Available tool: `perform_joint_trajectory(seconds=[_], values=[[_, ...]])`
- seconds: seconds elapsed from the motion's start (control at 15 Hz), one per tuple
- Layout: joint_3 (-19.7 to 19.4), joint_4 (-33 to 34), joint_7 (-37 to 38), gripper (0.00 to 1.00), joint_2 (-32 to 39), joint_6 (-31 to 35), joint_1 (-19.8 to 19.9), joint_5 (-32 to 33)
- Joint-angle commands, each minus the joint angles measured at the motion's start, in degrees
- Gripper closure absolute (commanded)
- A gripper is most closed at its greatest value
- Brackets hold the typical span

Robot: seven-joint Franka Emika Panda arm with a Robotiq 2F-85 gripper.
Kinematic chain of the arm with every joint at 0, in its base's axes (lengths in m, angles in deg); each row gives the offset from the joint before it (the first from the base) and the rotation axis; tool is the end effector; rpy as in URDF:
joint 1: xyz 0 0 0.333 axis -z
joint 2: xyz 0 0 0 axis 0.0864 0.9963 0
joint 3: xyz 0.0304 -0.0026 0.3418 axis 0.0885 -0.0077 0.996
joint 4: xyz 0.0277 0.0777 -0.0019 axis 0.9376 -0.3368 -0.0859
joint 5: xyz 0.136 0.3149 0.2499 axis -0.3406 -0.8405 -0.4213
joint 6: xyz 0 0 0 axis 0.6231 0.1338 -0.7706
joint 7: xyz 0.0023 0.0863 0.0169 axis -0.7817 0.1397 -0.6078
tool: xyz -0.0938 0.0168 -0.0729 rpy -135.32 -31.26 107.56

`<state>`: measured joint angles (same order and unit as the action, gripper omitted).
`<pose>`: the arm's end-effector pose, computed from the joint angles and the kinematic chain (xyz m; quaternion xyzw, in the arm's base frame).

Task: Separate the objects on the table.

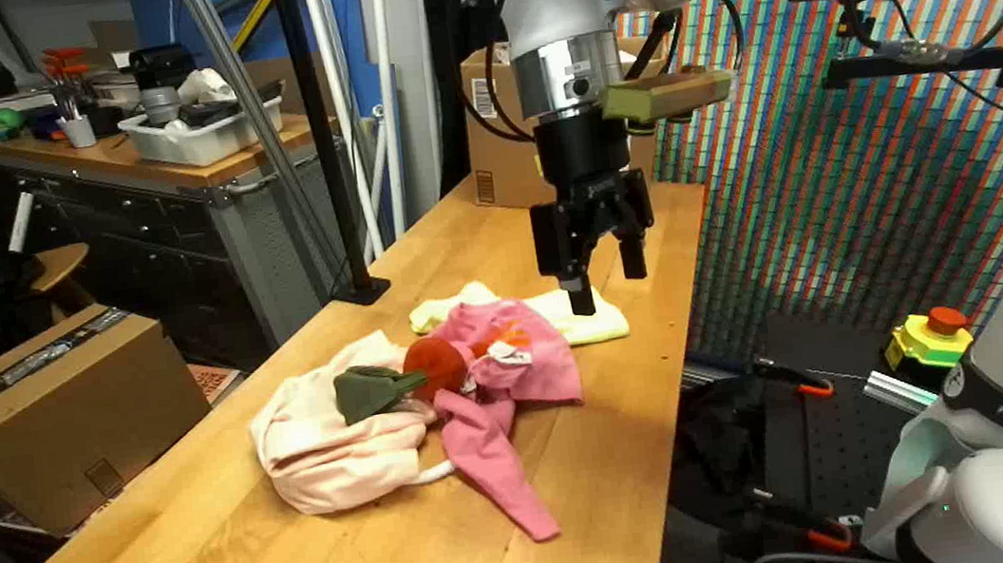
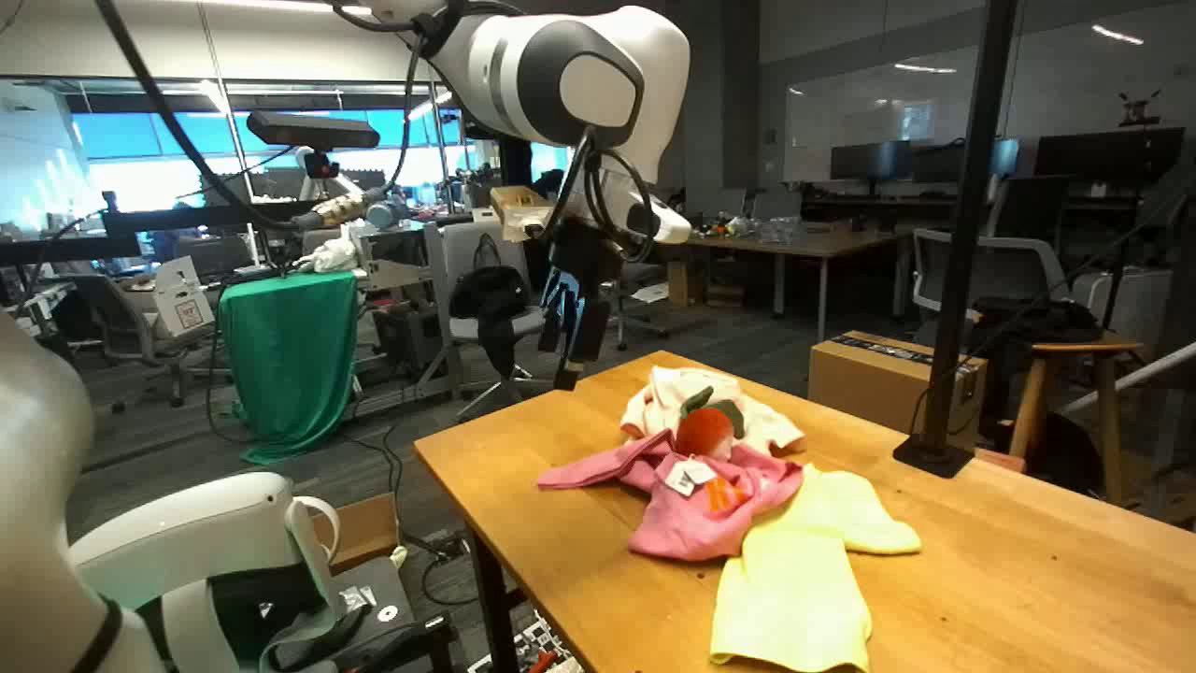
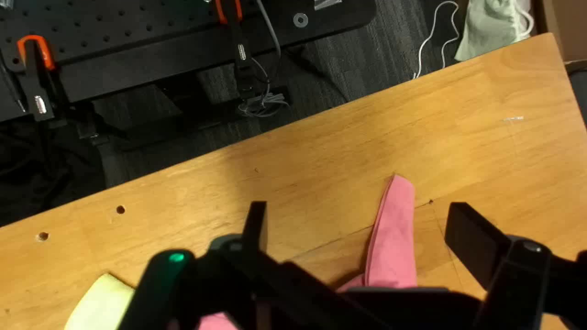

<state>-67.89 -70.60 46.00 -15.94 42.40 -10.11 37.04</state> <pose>0.4493 0.1239 0.3878 -0.9782 0.1195 0.1540 0.0718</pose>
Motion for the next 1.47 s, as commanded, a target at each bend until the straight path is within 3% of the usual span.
perform_joint_trajectory(seconds=[0.0, 0.47, 0.8, 1.13, 1.4], values=[[-0.1, 0.2, 0.0, 0.00, 0.0, -0.1, 0.0, 0.0], [0.0, 1.0, -0.6, 0.00, 0.6, 0.2, 0.0, 1.1], [0.1, 3.0, -2.4, 0.00, 3.0, 4.1, 0.2, 8.9], [0.0, 4.3, -5.2, 0.00, 6.9, 14.2, -0.2, 11.4], [-0.5, 6.0, -8.0, 0.00, 10.9, 22.2, -0.3, 8.9]])
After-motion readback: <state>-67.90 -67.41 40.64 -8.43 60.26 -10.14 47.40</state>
